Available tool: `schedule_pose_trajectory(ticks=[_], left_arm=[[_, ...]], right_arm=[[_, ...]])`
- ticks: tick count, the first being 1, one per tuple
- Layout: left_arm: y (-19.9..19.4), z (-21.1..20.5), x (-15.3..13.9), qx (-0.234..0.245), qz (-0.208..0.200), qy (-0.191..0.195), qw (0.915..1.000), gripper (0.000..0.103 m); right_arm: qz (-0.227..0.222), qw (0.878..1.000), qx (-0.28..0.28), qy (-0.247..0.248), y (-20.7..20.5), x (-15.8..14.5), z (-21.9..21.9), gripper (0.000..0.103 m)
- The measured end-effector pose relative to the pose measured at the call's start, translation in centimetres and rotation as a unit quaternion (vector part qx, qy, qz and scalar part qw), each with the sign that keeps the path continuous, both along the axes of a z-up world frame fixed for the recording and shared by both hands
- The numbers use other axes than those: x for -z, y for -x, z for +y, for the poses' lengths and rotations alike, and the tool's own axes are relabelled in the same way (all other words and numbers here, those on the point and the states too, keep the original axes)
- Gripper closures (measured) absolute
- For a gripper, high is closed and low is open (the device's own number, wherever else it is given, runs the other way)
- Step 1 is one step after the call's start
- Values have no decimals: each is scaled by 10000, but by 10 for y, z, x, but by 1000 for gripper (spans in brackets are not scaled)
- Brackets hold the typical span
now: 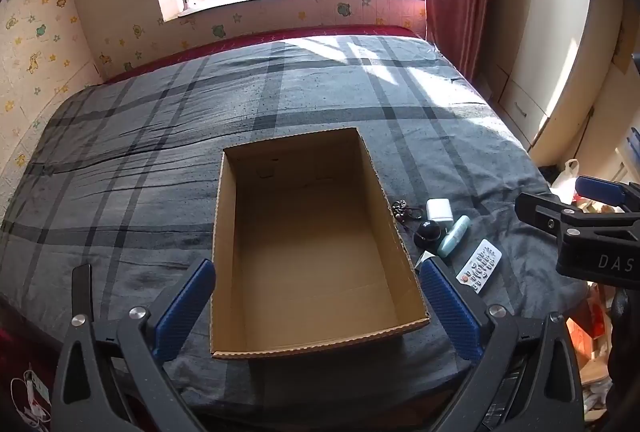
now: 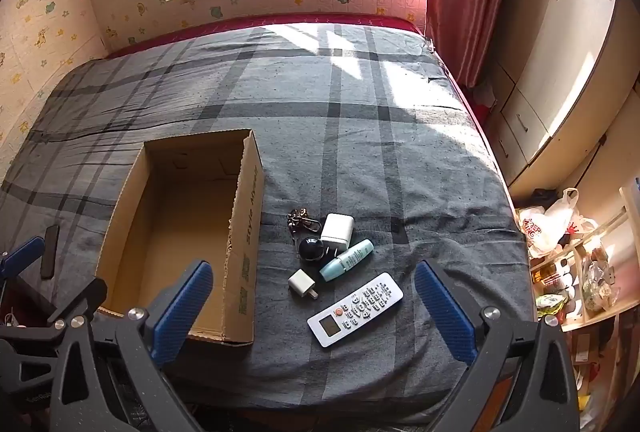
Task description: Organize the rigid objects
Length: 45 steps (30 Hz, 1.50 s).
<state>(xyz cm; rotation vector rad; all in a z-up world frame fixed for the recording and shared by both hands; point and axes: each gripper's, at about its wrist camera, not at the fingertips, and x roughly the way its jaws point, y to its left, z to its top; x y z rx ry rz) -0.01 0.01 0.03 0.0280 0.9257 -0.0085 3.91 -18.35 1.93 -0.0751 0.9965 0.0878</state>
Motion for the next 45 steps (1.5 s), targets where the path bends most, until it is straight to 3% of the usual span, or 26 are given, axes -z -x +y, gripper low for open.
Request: schedule_pose_trajectory(ticks=[45], left_arm=[[2, -2, -5, -3, -60, -111, 9999, 0]], right_arm=[[-61, 10000, -24, -10, 3, -7, 2, 0]])
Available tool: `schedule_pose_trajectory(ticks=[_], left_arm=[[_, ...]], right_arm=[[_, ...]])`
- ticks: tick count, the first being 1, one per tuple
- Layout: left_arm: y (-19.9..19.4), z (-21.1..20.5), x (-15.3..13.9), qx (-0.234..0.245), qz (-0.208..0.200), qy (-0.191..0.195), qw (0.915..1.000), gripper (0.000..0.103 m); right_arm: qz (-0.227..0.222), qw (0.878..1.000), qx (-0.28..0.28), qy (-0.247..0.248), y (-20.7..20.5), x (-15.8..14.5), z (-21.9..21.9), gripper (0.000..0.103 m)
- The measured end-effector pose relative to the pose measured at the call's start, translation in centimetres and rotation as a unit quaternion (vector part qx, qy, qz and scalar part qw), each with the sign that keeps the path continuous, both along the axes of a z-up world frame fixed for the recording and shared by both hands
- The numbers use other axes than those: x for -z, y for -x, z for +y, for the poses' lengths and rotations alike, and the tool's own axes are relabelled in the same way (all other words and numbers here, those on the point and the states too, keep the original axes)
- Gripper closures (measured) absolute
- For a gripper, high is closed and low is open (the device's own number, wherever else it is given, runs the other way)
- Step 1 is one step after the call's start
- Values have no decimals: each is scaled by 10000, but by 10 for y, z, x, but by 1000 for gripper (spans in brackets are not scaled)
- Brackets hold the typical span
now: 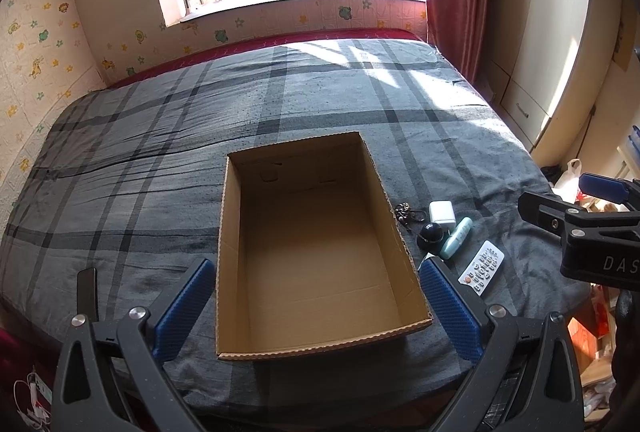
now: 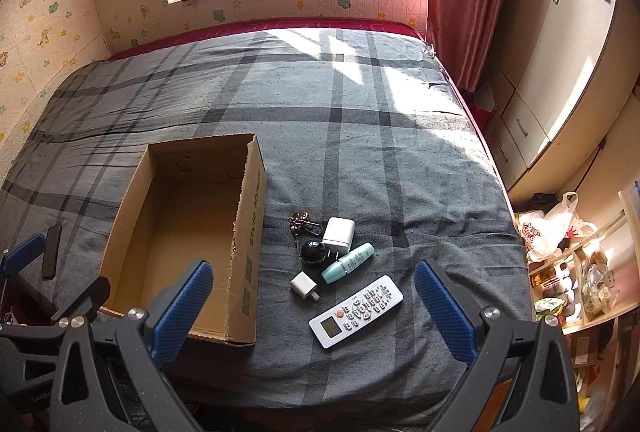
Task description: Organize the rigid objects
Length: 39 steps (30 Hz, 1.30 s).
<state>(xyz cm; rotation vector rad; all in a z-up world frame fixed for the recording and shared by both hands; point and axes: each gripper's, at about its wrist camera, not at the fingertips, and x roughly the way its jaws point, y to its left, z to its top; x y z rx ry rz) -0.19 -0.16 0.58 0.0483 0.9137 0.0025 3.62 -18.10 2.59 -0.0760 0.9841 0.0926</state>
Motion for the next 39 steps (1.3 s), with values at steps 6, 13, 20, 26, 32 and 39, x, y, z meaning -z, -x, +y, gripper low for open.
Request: schedule_pose_trajectory(ticks=[6, 13, 20, 26, 32, 39], left_arm=[[-1, 0, -1, 13, 7, -5, 10000, 0], [-2, -1, 0, -1, 2, -3, 10000, 0], [-3, 0, 1, 11, 2, 7, 10000, 0], [-3, 0, 1, 7, 0, 6, 10000, 0], [-4, 1, 2, 1, 13, 8, 10000, 0], [-4, 1, 2, 1, 6, 6, 10000, 0]], right_arm=[[-12, 10000, -5, 4, 0, -1, 1, 0], [-13, 10000, -11, 7, 0, -2, 2, 0], [-2, 10000, -11, 2, -1, -1, 3, 0], [-2, 10000, -7, -3, -1, -1, 3, 0], [1, 10000, -8, 3, -1, -1, 4, 0], [5, 10000, -5, 0, -2, 0, 5, 0]])
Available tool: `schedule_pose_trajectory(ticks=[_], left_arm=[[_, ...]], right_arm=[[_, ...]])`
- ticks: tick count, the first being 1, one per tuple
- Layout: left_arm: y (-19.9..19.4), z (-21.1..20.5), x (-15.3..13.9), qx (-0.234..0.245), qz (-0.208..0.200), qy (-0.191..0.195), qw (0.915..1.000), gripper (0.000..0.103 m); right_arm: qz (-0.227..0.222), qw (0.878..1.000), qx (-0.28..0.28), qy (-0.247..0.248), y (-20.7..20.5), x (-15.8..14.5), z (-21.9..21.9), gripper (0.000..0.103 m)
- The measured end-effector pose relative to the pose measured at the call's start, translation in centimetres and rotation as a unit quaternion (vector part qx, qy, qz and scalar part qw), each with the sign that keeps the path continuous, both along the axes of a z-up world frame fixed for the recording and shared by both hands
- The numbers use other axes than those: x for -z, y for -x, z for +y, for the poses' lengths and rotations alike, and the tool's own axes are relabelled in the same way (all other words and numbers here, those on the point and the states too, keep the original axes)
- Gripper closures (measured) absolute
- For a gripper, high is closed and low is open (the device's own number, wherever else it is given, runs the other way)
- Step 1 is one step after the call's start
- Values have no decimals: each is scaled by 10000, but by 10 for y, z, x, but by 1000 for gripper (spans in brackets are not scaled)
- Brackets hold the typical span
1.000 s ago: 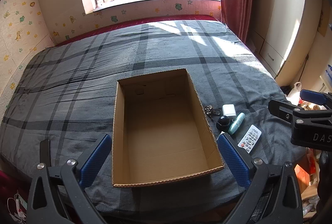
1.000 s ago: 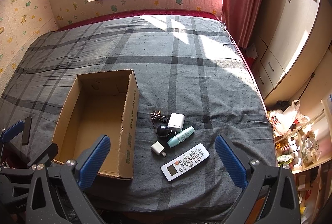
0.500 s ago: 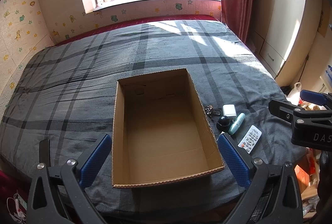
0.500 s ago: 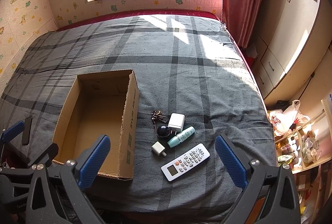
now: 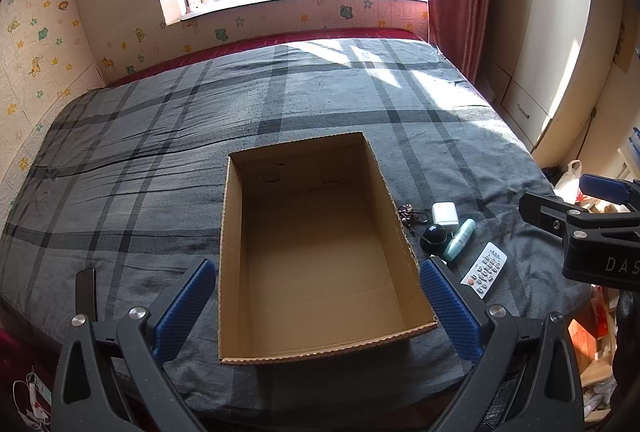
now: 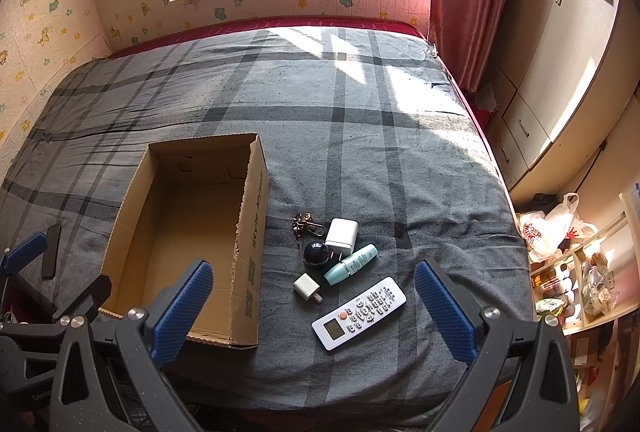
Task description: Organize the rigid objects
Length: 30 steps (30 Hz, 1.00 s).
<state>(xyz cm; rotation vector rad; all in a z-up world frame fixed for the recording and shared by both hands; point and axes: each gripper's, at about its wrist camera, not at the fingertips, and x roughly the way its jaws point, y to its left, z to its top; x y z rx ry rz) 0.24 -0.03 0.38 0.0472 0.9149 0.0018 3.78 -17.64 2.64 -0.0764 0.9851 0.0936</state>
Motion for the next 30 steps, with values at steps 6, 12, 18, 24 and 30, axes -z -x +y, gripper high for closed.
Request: schedule_pose_trajectory(ticks=[6, 12, 18, 24, 30], left_arm=[[-2, 4, 2, -12, -3, 8, 10000, 0], [-5, 14, 5, -80, 3, 51, 10000, 0], [-8, 26, 6, -152, -49, 102, 9998, 0], [-14, 43, 17, -159, -13, 44, 9999, 0], [-23, 68, 40, -340, 81, -22, 9994, 0]], right_arm=[[2, 10000, 6, 21, -3, 1, 3, 0], [46, 10000, 45, 41, -7, 3, 1, 0], [92, 9999, 87, 13, -11, 7, 0, 0], [179, 9997, 132, -70, -15, 13, -4, 0], [249, 9994, 239, -96, -20, 22, -12, 0]])
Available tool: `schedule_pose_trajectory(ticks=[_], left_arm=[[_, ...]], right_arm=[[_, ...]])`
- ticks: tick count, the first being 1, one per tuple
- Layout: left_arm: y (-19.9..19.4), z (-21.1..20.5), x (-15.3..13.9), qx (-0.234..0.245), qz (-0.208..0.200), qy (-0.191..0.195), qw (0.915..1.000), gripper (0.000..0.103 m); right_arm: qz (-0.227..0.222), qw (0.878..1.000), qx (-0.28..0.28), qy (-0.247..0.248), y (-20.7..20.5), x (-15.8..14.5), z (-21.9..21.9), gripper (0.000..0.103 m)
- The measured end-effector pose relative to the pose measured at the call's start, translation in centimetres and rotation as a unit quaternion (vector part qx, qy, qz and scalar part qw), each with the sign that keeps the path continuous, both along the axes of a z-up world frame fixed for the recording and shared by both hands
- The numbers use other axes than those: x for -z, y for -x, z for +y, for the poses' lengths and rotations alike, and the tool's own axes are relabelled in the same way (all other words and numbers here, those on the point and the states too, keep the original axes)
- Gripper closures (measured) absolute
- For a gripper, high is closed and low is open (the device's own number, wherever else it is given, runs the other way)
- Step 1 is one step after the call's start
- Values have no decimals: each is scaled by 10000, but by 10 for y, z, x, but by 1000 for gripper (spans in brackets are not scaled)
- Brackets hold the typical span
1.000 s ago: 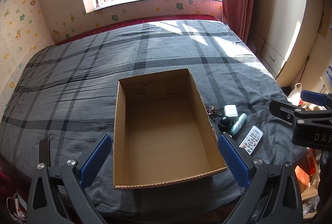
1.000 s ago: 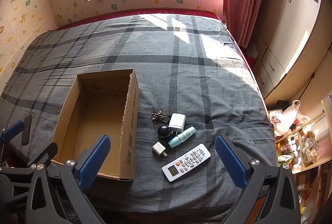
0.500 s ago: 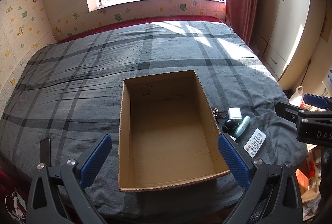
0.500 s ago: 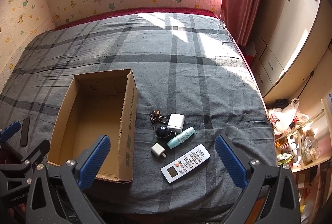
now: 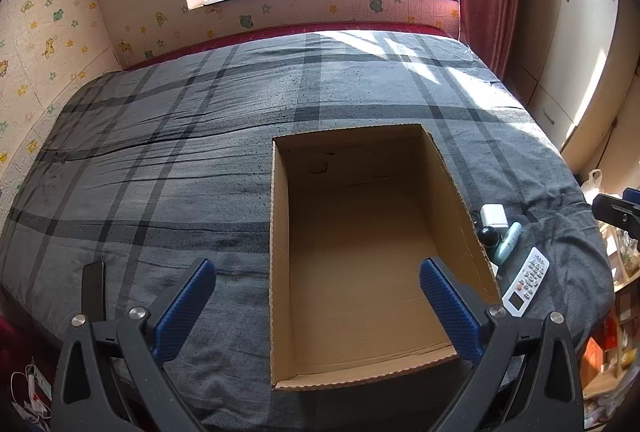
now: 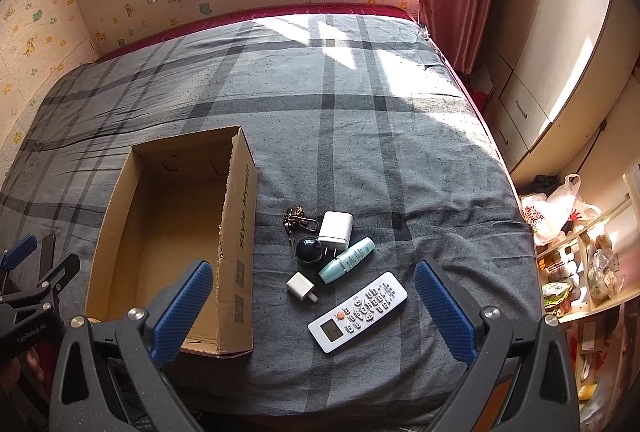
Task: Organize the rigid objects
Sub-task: 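Clamp the box side wall with the left gripper to steady it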
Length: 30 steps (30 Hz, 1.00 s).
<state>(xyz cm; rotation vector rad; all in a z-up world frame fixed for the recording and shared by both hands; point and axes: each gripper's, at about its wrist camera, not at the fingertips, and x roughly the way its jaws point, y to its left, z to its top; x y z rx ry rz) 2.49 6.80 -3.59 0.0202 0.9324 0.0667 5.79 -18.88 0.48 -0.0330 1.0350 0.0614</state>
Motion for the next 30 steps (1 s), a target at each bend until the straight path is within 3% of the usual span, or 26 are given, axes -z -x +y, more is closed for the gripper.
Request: schedule_pose_trajectory(ticks=[6, 22, 25, 30], left_arm=[[-10, 19, 32, -15, 86, -179, 9998, 0], [-44, 56, 88, -129, 200, 351, 9991, 2], [-48, 57, 95, -100, 201, 347, 9991, 18], [-53, 54, 111, 66, 367, 386, 9986, 56]], right_arm=[[104, 9999, 102, -42, -5, 11, -8, 0], [362, 9991, 239, 28, -11, 36, -16, 0], [384, 9989, 272, 41, -13, 38, -18, 0], [416, 9987, 285, 64, -15, 42, -18, 0]])
